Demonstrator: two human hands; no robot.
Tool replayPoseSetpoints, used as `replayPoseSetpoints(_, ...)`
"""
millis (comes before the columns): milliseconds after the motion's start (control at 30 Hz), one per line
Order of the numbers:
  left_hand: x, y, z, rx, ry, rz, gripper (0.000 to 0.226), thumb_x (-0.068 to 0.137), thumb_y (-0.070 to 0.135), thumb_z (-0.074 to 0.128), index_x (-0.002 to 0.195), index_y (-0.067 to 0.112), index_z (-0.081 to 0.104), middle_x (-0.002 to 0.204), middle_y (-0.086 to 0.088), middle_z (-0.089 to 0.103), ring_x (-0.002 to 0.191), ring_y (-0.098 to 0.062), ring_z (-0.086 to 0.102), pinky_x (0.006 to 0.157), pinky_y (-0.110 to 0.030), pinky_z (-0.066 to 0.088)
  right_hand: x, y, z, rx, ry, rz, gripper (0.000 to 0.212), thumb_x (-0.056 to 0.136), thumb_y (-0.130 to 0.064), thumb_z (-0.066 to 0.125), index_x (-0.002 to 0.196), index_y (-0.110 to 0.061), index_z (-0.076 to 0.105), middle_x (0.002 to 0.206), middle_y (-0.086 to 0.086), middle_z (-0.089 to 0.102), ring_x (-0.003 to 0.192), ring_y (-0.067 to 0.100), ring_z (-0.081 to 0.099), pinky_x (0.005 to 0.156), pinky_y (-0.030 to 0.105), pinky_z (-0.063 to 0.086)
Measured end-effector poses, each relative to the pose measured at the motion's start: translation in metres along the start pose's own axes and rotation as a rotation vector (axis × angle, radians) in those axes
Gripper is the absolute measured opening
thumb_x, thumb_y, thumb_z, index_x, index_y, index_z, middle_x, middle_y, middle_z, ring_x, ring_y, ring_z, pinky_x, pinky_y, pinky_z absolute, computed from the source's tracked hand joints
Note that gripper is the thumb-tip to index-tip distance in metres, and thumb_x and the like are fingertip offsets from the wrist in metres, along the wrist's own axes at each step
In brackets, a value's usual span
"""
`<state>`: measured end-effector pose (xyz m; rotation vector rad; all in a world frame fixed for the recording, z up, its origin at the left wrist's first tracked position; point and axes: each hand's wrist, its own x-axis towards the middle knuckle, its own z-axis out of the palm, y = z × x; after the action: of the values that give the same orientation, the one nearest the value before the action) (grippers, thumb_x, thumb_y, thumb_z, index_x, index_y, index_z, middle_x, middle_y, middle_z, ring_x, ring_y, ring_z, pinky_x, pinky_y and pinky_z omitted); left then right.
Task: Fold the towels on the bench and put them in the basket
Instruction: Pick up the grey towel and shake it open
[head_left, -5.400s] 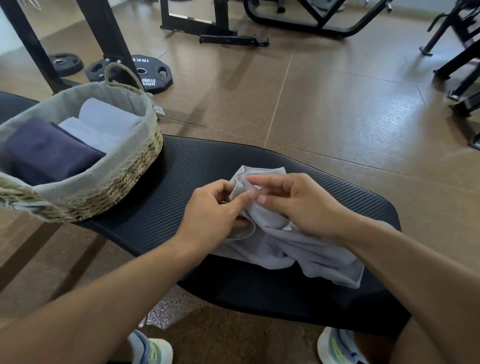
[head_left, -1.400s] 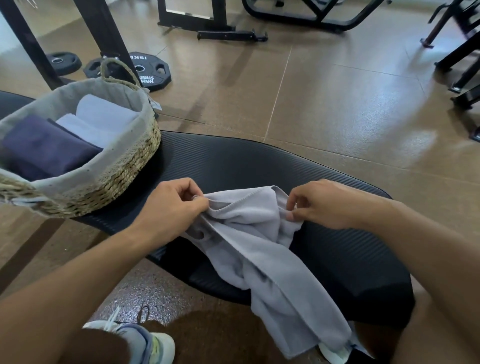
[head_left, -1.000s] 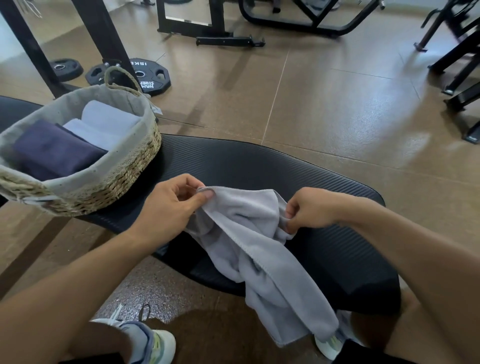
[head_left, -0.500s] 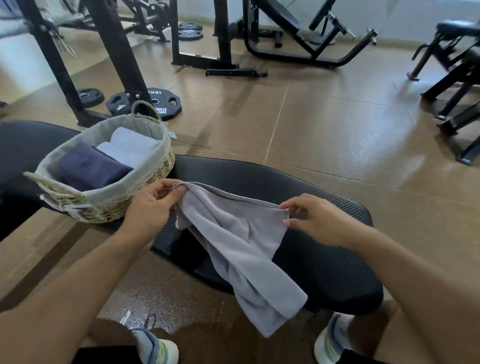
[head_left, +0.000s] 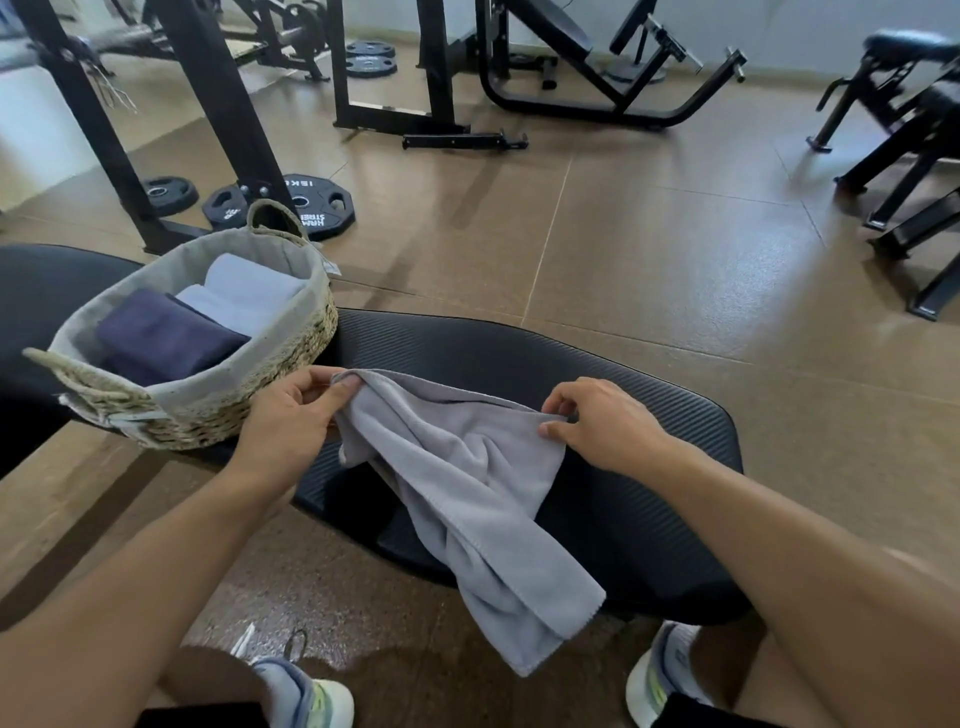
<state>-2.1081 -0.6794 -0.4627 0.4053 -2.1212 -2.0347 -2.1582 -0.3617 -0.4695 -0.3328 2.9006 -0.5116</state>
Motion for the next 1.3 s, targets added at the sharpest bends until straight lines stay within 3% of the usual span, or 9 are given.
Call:
replayPoseSetpoints(133,0.003,0.000,0.000,-0.013,0.000,-0.012,0.013,0.094,0.018,0.069,0.083,0.021,0.073,0.078,0.004,0.076,0.080,-0.014,0.067,0.075,-0.029,0.057,0.004,0.000,-0.004,0.082,-0.004,0.029,0.017,0.087,-0.047,0.073,0.085,-0.032,0.065,0.091,-0.013,0.063,0.092,0.013,0.060,0.081,0.036,0.052)
replayPoseSetpoints(267,0.004,0.005,-0.004,-0.033,0.001,-0.034,0.007,0.093,0.018,0.069,0.087,0.016,0.072,0.076,0.004,0.076,0.073,-0.011,0.068,0.065,-0.022,0.057,0.002,0.003,-0.017,0.511,-0.067,0.158,0.022,0.082,-0.031,0.083,0.079,-0.015,0.068,0.083,0.001,0.075,0.075,0.012,0.068,0.071,0.032,0.061)
replayPoseSetpoints(400,0.003,0.012,-0.007,-0.102,-0.004,-0.077,0.008,0.092,0.017,0.070,0.085,0.015,0.072,0.073,0.002,0.075,0.066,-0.010,0.068,0.061,-0.022,0.060,-0.004,0.014,-0.036,0.849,-0.141,0.280,0.020,0.086,-0.008,0.078,0.083,-0.006,0.059,0.087,0.019,0.072,0.080,0.023,0.072,0.080,0.040,0.063)
replayPoseSetpoints(533,0.002,0.017,-0.006,-0.116,-0.018,-0.081,0.009,0.094,0.019,0.067,0.089,0.012,0.071,0.073,0.002,0.076,0.064,-0.008,0.069,0.059,-0.022,0.060,-0.013,0.020,-0.045,0.970,-0.114,0.270,0.023,0.083,-0.001,0.079,0.080,-0.005,0.057,0.083,0.018,0.069,0.080,0.025,0.071,0.074,0.036,0.064)
replayPoseSetpoints(767,-0.003,0.026,-0.010,-0.132,-0.110,-0.040,0.015,0.088,0.029,0.066,0.082,0.020,0.076,0.082,0.001,0.074,0.077,-0.011,0.067,0.071,-0.024,0.061,-0.030,0.022,-0.069,0.887,-0.106,0.128,0.032,0.082,-0.006,0.080,0.112,-0.009,0.071,0.088,0.011,0.078,0.081,0.016,0.075,0.069,0.020,0.058)
replayPoseSetpoints(867,-0.006,0.033,-0.011,-0.152,-0.158,-0.047,0.016,0.088,0.030,0.063,0.084,0.020,0.075,0.082,0.002,0.072,0.080,-0.012,0.065,0.071,-0.024,0.059,-0.043,0.024,-0.090,0.804,-0.199,0.031,0.028,0.078,-0.023,0.081,0.097,-0.004,0.075,0.088,0.003,0.078,0.083,0.011,0.073,0.072,0.017,0.055)
replayPoseSetpoints(1000,-0.009,0.051,-0.003,-0.167,-0.151,-0.056,0.022,0.104,0.021,0.051,0.089,0.015,0.066,0.080,0.002,0.070,0.080,-0.014,0.062,0.073,-0.028,0.053,-0.057,0.020,-0.106,0.844,-0.196,-0.135,0.046,0.076,-0.049,0.082,0.089,-0.008,0.066,0.089,0.002,0.068,0.087,0.015,0.063,0.078,0.025,0.053)
replayPoseSetpoints(1167,-0.030,0.102,0.005,-0.304,-0.140,0.038,0.028,0.104,0.017,0.049,0.079,0.017,0.062,0.075,0.000,0.064,0.075,-0.013,0.058,0.069,-0.027,0.044,-0.080,-0.002,-0.145,1.055,-0.167,-0.278,0.049,0.064,-0.043,0.093,0.067,-0.017,0.052,0.065,0.003,0.043,0.061,0.015,0.040,0.054,0.023,0.035)
replayPoseSetpoints(1300,-0.064,0.140,-0.001,-0.519,-0.315,0.149,0.018,0.087,0.022,0.061,0.073,0.020,0.072,0.069,0.004,0.064,0.064,-0.005,0.061,0.061,-0.015,0.049,-0.120,-0.017,-0.196,0.998,-0.403,-0.415,0.040,0.057,-0.034,0.098,0.069,-0.019,0.063,0.059,0.001,0.054,0.050,0.010,0.048,0.046,0.017,0.041)
